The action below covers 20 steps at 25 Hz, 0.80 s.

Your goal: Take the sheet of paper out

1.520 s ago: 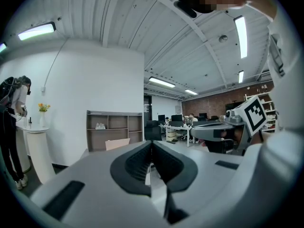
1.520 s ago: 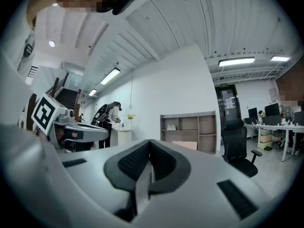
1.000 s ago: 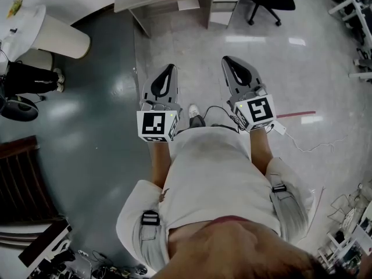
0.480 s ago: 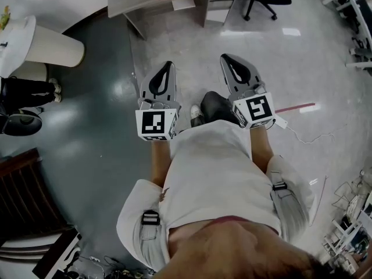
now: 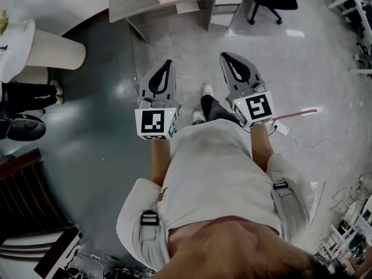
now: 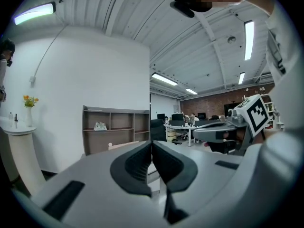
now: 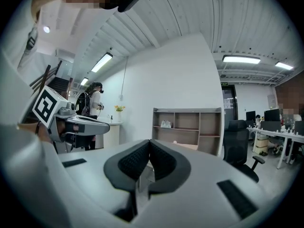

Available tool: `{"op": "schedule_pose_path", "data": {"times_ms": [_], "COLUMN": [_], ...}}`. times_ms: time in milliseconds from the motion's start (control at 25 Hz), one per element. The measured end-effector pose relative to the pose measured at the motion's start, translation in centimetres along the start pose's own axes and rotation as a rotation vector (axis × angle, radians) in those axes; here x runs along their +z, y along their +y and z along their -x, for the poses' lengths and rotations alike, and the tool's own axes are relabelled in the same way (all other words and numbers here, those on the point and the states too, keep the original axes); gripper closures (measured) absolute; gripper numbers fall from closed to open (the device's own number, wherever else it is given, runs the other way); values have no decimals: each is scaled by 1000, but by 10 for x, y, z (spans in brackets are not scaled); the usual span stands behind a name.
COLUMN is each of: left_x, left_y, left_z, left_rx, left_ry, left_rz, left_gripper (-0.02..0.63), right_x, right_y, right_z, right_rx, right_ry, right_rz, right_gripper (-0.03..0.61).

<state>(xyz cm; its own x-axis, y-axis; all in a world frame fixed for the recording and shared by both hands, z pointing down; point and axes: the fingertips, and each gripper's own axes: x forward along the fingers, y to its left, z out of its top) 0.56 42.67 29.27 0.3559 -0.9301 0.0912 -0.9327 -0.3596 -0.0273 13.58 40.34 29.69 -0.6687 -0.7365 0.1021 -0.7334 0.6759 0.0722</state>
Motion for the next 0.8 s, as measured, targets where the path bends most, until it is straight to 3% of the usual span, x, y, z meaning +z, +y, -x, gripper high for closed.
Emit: {"op": "schedule_pose_path", "data": {"times_ms": [800], "left_x": [11], "left_y": [41], "left_z": [-145], "left_rx": [108], "left_ry": [33], "left_rz": [1], "left_gripper": [591], "right_x": [1], "right_y": [-114], "right_z": [-115], "right_rx": [121], "right_ry": [-10], "right_rz": [-18], "right_gripper": [560]}}
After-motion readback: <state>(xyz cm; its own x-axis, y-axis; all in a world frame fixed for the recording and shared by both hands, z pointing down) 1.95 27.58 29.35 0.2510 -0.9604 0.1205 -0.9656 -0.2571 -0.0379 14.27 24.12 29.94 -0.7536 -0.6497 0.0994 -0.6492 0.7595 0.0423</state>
